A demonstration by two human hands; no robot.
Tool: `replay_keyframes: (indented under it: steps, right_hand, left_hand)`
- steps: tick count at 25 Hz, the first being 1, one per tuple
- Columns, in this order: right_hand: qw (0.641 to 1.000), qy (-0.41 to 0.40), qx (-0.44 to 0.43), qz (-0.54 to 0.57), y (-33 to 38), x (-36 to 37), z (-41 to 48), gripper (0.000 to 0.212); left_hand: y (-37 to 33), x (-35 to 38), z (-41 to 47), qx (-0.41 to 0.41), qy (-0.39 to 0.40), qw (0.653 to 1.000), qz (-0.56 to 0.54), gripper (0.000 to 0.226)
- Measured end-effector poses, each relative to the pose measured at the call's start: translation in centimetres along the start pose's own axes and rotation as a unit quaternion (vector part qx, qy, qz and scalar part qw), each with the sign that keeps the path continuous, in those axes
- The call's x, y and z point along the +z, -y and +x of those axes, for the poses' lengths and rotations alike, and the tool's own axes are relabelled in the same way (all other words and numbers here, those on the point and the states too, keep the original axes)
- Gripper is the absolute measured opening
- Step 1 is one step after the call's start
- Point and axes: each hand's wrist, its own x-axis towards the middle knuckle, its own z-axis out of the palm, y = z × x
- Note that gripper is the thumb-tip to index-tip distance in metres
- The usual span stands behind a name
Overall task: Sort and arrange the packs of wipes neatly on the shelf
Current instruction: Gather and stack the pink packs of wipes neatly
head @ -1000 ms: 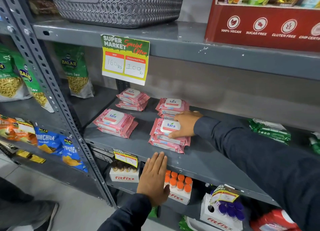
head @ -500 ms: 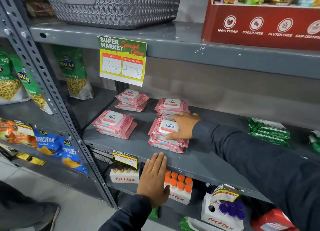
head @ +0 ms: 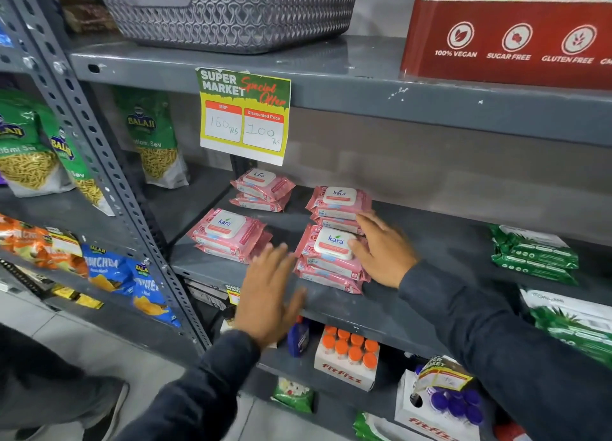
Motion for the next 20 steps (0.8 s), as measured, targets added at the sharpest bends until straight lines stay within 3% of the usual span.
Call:
replay_keyframes:
  steps: [3,7,9,20]
  right_hand:
    - [0.995,0.029,-0.050,-0.085,1.1,0.7,-0.2,0.067]
    - [0.989,0.086,-0.046,-0.115,3.0,2.5,-0.1,0.072]
    - [0.989,0.091,-0.037,-0.112,3.0,3.5,-0.2,0.072]
    - [0.986,0.057,-0.037,-0.153,2.6,6.0,-0.2,0.088]
  left_hand:
    - [4.5,-3.2,5.5,-0.054,-0.018,0.995,0.079,0.063]
    - [8.9,-3.5,8.9,-0.153,0.102,0.973,0.143,0.074]
    - [9.9,-2.4,8.7,-0.161,0.146,0.963,0.161,0.072]
    - [10.6,-0.4,8.0,-0.152,0.129,0.968,0.153,0.064]
